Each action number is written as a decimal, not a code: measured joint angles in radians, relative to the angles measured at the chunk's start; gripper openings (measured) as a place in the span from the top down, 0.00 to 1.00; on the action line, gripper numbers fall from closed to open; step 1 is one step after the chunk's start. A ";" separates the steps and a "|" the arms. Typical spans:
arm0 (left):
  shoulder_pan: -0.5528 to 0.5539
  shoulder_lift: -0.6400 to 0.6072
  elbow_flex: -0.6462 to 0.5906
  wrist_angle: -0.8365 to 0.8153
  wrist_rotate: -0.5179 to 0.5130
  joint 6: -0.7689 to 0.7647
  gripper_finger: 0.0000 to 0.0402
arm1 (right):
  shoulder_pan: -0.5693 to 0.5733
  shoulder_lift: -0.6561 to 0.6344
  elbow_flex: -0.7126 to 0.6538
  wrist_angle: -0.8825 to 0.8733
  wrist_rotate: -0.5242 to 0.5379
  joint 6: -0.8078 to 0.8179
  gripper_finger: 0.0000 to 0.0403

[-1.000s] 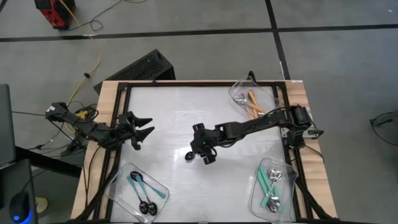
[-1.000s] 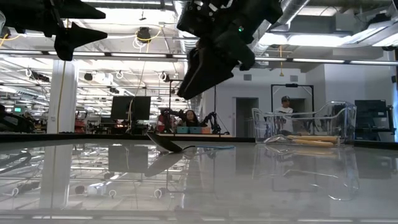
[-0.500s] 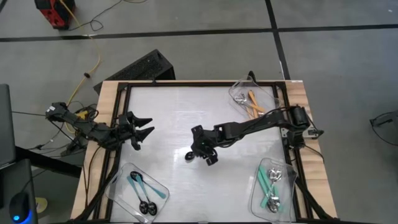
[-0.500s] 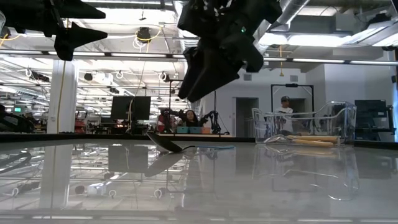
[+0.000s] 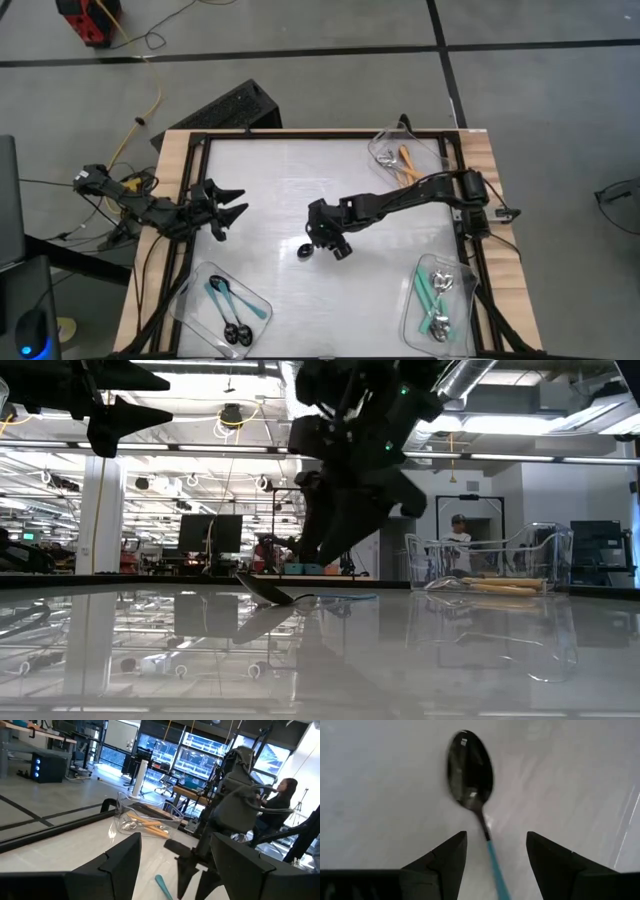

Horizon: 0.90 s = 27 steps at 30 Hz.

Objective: Sort silverware by color (type)
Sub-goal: Put the blue spoon into the bottom left transparent bin

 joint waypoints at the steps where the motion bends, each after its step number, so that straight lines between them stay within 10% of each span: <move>1: 0.000 0.000 0.000 0.000 0.000 0.000 0.44 | -0.006 0.001 0.000 0.005 -0.007 -0.006 0.42; 27: 0.000 0.000 0.000 -0.002 -0.001 0.003 0.44 | -0.046 0.111 0.004 0.080 -0.122 -0.013 0.42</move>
